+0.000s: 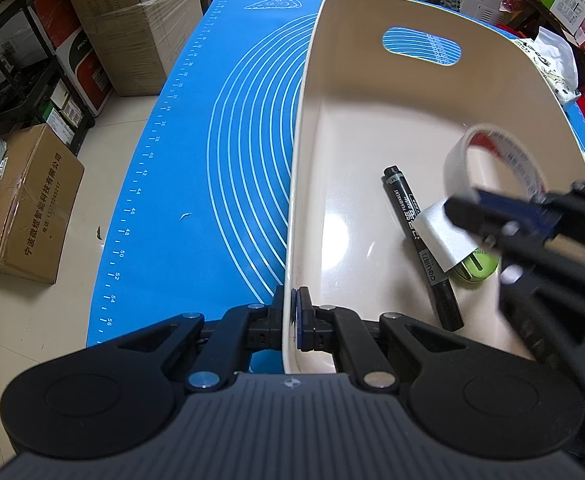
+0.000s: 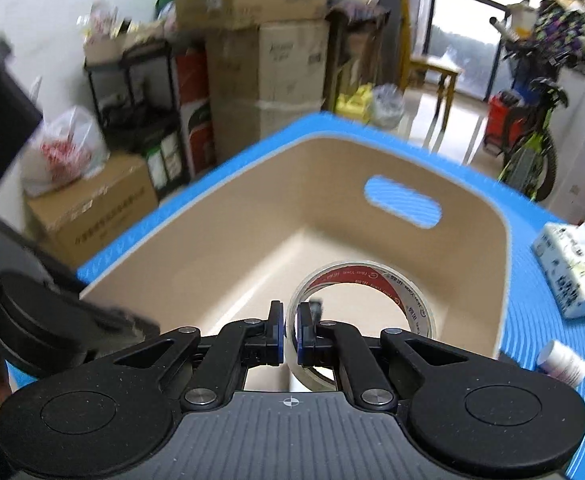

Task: Organize rigid objects
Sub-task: 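Carry the tape roll over the basket and open the right tool, then move the right tool to the black remote control and grasp it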

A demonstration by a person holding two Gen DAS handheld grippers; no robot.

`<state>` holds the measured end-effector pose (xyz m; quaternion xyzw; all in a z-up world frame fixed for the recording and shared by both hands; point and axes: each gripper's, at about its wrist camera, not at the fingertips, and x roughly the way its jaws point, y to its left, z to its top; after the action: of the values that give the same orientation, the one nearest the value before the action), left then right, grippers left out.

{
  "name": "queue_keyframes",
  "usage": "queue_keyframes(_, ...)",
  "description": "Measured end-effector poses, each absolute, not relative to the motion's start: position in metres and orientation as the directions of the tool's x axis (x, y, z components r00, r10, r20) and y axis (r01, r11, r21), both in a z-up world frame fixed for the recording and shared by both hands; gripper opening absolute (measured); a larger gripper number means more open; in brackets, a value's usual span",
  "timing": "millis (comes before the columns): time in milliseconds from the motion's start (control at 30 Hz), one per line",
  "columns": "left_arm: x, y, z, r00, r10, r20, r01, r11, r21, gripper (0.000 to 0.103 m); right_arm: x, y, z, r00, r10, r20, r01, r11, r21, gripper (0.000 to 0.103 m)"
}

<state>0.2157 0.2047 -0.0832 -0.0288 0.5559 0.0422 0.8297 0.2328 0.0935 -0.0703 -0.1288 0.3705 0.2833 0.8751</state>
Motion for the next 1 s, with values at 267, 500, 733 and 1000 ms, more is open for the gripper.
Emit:
queue_keyframes(267,0.216,0.205,-0.083,0.378,0.038,-0.925,-0.102,0.995,-0.001,0.005,0.232,0.109,-0.093,0.478,0.322,-0.817,-0.607,0.794,-0.042,0.018)
queue_keyframes(500,0.216,0.205,-0.083,0.379,0.038,-0.924,-0.1,0.995,0.0,0.005,0.232,0.104,-0.097,0.464,0.318,-0.827,-0.585,0.811,-0.016,0.036)
queue_keyframes(733,0.216,0.205,-0.083,0.38,0.04,-0.924,-0.1,0.995,0.002,0.005,0.219,0.08,-0.072,0.553,0.386,-0.738,-0.567,0.824,0.006,0.054)
queue_keyframes(1000,0.216,0.205,-0.083,0.379,0.039,-0.924,-0.1,0.995,0.0,0.005,0.205,0.035,-0.034,0.667,0.429,-0.61,-0.518,0.855,0.035,0.055)
